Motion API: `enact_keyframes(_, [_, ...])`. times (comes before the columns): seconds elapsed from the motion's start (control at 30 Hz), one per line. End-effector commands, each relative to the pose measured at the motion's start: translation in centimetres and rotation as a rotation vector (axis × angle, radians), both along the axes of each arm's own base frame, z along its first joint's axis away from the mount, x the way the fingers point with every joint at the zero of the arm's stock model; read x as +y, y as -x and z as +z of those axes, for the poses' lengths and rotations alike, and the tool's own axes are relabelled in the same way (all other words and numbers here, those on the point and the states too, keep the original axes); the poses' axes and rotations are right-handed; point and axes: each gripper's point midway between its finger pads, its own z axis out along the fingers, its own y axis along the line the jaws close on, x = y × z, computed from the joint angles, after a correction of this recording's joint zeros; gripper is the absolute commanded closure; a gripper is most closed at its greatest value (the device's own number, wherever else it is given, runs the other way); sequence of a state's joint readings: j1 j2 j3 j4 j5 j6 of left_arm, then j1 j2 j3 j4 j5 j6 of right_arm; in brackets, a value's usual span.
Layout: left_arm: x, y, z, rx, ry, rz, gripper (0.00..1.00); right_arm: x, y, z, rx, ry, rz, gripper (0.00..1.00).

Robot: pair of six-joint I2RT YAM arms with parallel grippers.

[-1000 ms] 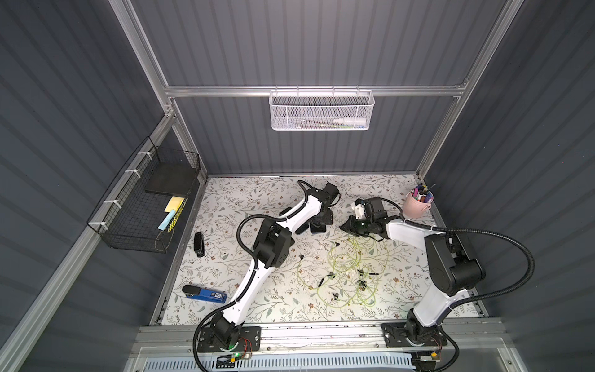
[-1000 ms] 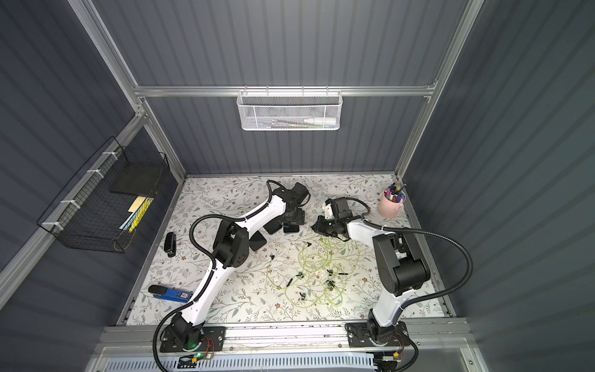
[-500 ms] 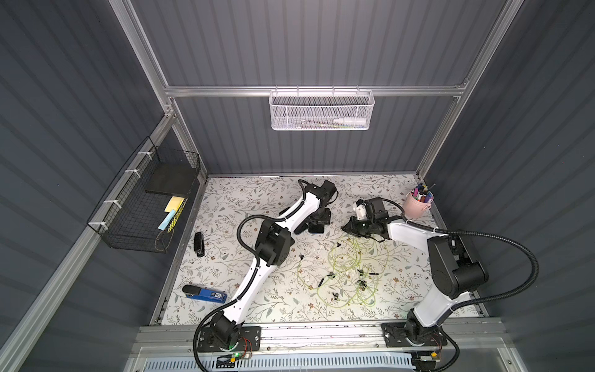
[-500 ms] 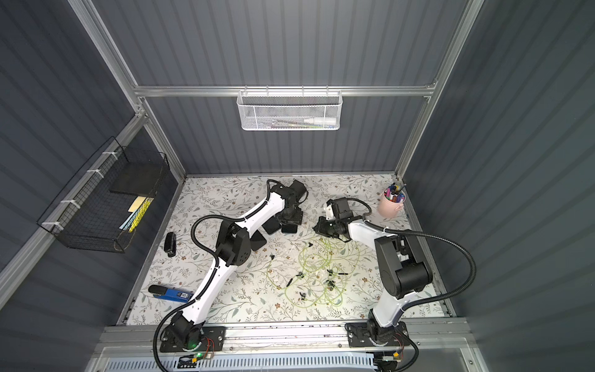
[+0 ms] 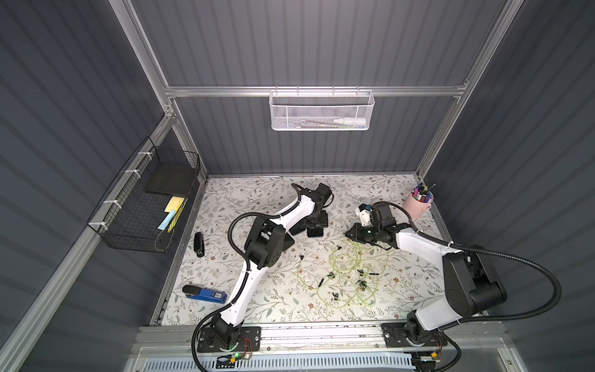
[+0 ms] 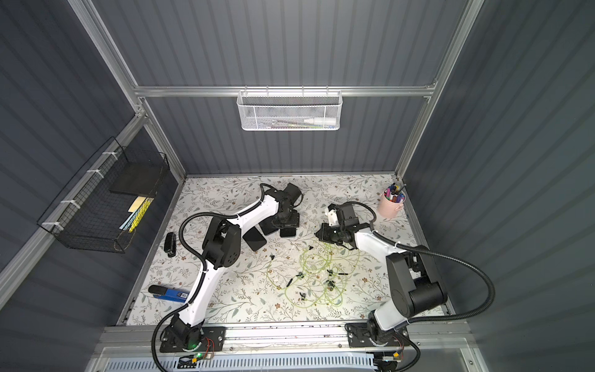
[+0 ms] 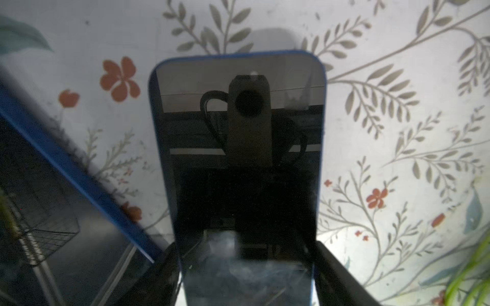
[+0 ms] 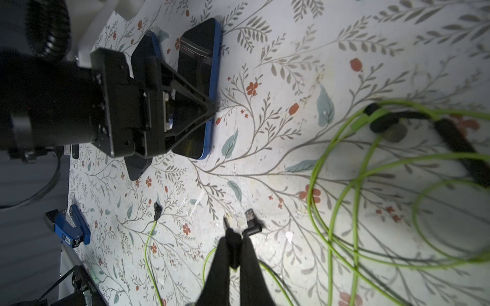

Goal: Plug wired earphones into phones
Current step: Pick up the phone at the center of the board, then insert the wired earphone into the phone.

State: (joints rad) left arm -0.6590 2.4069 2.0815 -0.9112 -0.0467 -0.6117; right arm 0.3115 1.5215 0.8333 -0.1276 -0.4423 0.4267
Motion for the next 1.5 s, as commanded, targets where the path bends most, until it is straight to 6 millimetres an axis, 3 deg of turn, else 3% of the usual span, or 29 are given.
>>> enact_keyframes(0.0, [-1.6, -0.7, 2.3, -0.029, 0.159, 0.091, 0.43, 0.3, 1.6, 0.8, -0.036, -0.015, 0.059, 0.99])
enact_keyframes(0.13, [-2.5, -1.0, 5.3, -0.063, 0.291, 0.152, 0.45, 0.2, 2.5, 2.2, -0.083, -0.040, 0.073, 0.99])
enact_keyframes(0.23, [-3.0, -0.6, 8.6, -0.087, 0.420, 0.194, 0.50, 0.3, 2.8, 3.4, -0.121, -0.056, 0.076, 0.99])
enact_keyframes(0.37, [-2.2, -0.1, 12.1, -0.124, 0.562, 0.330, 0.57, 0.2, 3.3, 5.0, -0.192, -0.021, 0.067, 1.00])
enact_keyframes(0.43, [-1.9, 0.2, 12.8, -0.110, 0.652, 0.428, 0.61, 0.1, 3.4, 5.4, -0.244, 0.084, 0.059, 1.00])
enact_keyframes(0.47, [-2.0, 0.4, 13.2, -0.095, 0.707, 0.474, 0.64, 0.1, 3.5, 6.7, -0.308, 0.118, 0.056, 1.00])
enact_keyframes(0.63, [-2.2, 1.2, 15.9, -0.033, 0.873, 0.604, 0.80, 0.4, 3.0, 9.8, -0.483, 0.106, 0.013, 1.00])
enact_keyframes(0.67, [-1.7, 1.8, 15.0, -0.010, 0.876, 0.637, 0.85, 0.5, 2.9, 10.1, -0.505, 0.107, 0.011, 1.00])
enact_keyframes(0.87, [-1.0, 2.9, 16.1, 0.071, 0.999, 0.779, 0.98, 2.7, 2.9, 11.4, -0.595, 0.124, 0.072, 1.00])
enact_keyframes(1.0, [-0.3, 3.5, 15.7, 0.118, 1.068, 0.864, 1.00, 4.4, 2.8, 11.7, -0.636, 0.151, 0.112, 1.00])
enact_keyframes(1.47, [-0.7, 3.9, 15.3, 0.155, 1.097, 0.848, 1.00, 6.3, 0.5, 10.8, -0.633, 0.155, 0.122, 1.00])
